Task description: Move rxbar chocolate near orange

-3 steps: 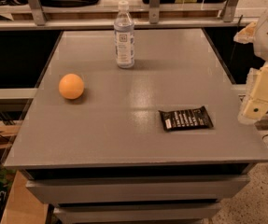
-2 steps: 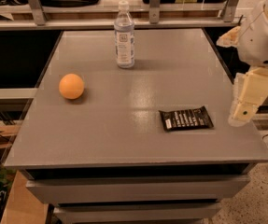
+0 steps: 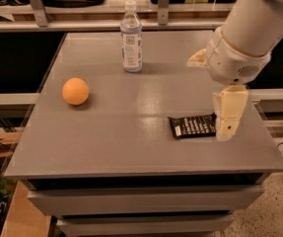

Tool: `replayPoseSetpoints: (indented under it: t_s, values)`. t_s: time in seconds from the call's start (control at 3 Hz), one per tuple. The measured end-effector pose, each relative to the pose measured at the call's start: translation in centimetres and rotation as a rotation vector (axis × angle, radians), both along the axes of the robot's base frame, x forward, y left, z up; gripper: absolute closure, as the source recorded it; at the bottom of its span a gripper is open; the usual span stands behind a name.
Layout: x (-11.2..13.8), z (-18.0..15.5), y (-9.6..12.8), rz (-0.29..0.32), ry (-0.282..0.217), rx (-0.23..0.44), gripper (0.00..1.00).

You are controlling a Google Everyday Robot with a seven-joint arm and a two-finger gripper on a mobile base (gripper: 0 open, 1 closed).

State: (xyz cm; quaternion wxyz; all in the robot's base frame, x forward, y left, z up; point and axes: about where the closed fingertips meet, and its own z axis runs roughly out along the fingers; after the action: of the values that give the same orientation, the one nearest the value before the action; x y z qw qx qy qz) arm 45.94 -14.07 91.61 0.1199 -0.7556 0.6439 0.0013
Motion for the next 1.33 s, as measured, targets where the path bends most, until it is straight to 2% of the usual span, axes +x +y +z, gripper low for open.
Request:
replayPoseSetpoints:
  t_s: [0.33, 0.67, 1.33]
  values:
    - [1.0, -2.9, 1.1, 0.053, 0.043, -0.041, 0.00]
    - [1.8, -5.9, 1.0, 0.053, 0.070, -0.092, 0.00]
    - [2.6, -9.9, -1.1, -0.017, 0.099, -0.155, 0.00]
